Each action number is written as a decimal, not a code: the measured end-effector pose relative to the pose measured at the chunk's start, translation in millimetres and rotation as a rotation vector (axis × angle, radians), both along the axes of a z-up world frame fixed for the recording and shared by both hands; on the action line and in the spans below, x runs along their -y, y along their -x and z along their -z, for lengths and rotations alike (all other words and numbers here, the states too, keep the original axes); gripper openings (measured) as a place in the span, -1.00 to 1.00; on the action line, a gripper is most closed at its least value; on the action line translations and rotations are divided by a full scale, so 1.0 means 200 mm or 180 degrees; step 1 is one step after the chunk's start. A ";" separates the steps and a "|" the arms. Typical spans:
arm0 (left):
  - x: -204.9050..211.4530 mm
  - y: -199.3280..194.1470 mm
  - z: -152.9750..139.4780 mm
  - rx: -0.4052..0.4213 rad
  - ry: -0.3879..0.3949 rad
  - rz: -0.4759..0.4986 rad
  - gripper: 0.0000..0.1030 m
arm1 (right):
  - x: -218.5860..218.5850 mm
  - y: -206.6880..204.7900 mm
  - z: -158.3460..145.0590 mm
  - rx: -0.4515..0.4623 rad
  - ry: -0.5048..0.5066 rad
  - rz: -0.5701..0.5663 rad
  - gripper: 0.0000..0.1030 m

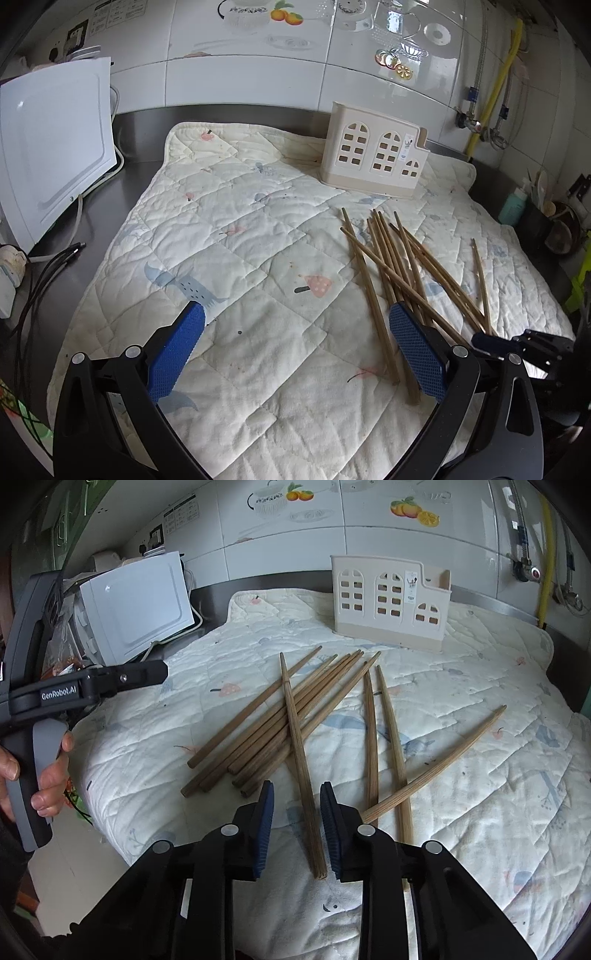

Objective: Organize utensils
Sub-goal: 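Close the left gripper on a wooden chopstick while the right gripper grasps another chopstick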

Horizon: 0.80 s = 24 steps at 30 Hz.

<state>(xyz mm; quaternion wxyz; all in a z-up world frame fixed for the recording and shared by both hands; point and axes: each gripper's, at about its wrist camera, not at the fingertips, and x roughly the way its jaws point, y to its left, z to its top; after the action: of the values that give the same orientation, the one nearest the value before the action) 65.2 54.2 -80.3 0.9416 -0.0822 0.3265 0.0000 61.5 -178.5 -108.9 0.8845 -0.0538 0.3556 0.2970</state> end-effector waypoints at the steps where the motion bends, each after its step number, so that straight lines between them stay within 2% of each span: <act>1: 0.00 0.00 0.00 -0.0007 0.0027 0.0006 0.90 | 0.00 0.00 0.01 0.0004 0.0014 0.0001 -0.54; 9: 0.03 0.00 0.04 -0.0047 0.0081 0.0128 0.89 | -0.02 0.01 0.03 0.0114 0.0143 0.0019 -0.67; 11: 0.05 0.00 0.05 -0.0072 0.0136 0.0182 0.76 | -0.02 0.01 0.03 0.0108 0.0143 0.0020 -0.72; 13: 0.06 0.00 0.07 -0.0113 0.0143 0.0223 0.74 | -0.02 0.01 0.04 0.0109 0.0157 0.0029 -0.74; 16: 0.09 0.00 0.09 -0.0144 0.0151 0.0285 0.61 | -0.02 0.01 0.05 0.0123 0.0147 0.0047 -0.81; 18: 0.11 0.00 0.10 -0.0163 0.0182 0.0335 0.40 | -0.02 0.01 0.05 0.0138 0.0157 0.0066 -0.86; 20: 0.13 0.00 0.12 -0.0196 0.0218 0.0374 0.36 | -0.01 0.01 0.04 0.0152 0.0125 0.0073 -0.86; 24: 0.18 -0.03 0.13 -0.0243 0.0248 0.0465 0.13 | 0.00 0.03 0.00 0.0210 0.0052 0.0095 -0.86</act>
<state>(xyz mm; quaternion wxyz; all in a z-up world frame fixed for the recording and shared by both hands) 70.6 18.3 -107.1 0.9220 -0.0947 0.3671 -0.0783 55.3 -179.5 -108.3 0.8997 -0.0655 0.3295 0.2789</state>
